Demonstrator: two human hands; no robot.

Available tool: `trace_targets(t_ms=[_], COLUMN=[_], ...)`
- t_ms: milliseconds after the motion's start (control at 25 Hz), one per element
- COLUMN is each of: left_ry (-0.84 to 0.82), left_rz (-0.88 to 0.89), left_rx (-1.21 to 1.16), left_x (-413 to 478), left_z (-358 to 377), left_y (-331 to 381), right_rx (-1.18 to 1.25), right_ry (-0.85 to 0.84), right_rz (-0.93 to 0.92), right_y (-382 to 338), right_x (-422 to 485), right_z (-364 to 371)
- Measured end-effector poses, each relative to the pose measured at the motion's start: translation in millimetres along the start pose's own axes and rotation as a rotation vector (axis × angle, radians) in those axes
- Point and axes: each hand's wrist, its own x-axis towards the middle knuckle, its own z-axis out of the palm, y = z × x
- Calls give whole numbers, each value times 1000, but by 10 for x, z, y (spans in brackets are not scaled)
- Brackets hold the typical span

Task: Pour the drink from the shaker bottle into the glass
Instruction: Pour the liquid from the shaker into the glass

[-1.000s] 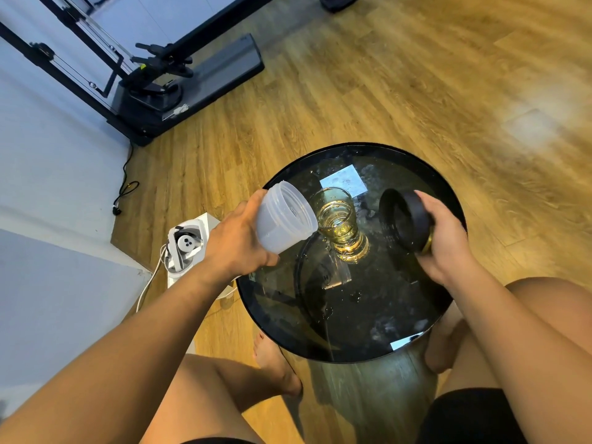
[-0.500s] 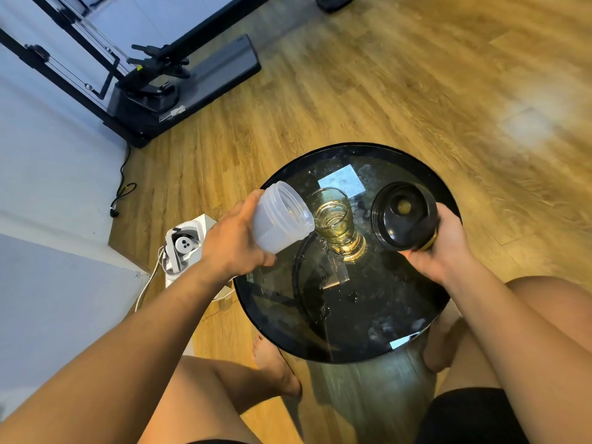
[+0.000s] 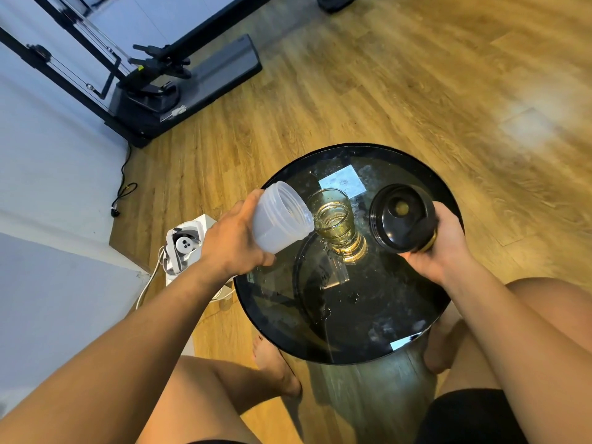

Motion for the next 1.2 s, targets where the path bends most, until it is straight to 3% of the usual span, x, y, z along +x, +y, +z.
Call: trace_targets(t_ms=[840, 1040, 1200], left_ry=[-11, -20, -26], left_rz=[13, 8, 17], left_rx=[13, 21, 8], left_x=[7, 1, 6], left_z=[-21, -17, -15], left_y=[14, 16, 15], right_rx=[-159, -669, -989], right_ry=[-19, 103, 45], right_rz=[-67, -536, -631], right_y=[-15, 51, 122], right_x=[34, 35, 35], right_z=[6, -2, -40])
